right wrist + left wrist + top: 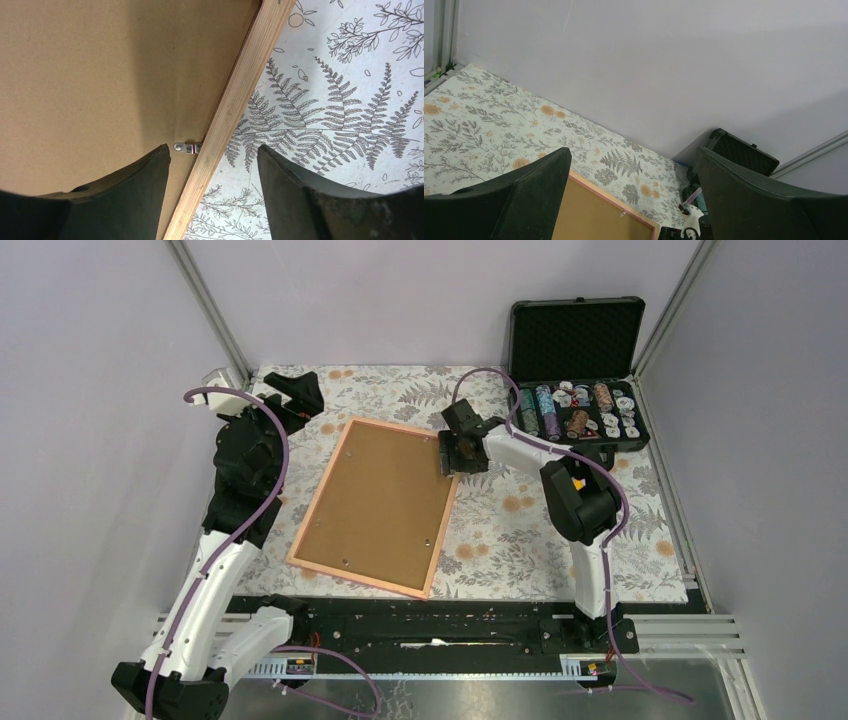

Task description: Put the photo into the frame

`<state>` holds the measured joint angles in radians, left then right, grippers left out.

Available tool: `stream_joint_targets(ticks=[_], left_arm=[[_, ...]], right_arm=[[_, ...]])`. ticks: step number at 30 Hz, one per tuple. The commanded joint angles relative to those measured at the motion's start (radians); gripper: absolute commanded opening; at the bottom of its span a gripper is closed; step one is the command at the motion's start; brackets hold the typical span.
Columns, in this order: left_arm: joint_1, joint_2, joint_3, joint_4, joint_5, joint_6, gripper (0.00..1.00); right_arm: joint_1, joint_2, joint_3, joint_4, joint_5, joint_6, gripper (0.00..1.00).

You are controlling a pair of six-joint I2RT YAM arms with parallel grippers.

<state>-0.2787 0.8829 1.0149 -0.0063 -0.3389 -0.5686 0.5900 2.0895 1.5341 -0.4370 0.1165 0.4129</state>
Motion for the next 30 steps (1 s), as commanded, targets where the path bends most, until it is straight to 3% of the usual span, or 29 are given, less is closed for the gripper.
stream_joint_targets(ticks=[1,11,18,26,30], left_arm=[[-0.003,-0.011,0.043,0.036,0.000,0.011,0.99],[-0.004,-0.009,0.043,0.038,0.002,0.011,0.99],[-0.004,-0.009,0.043,0.038,-0.002,0.013,0.99],[-0.004,-0.004,0.042,0.044,0.015,0.003,0.99],[-0.003,-0.006,0.047,0.040,0.018,0.004,0.99]], right_arm=[[0.001,-0.069,0.023,-0.013,0.012,-0.008,0.75],[0.000,0.027,0.082,-0.034,0.089,0.068,0.72],[-0.001,0.016,0.026,-0.037,0.085,0.054,0.67],[0.020,-0.074,-0.021,-0.063,-0.033,-0.022,0.84],[0.064,-0.121,-0.108,-0.052,-0.063,-0.010,0.83]])
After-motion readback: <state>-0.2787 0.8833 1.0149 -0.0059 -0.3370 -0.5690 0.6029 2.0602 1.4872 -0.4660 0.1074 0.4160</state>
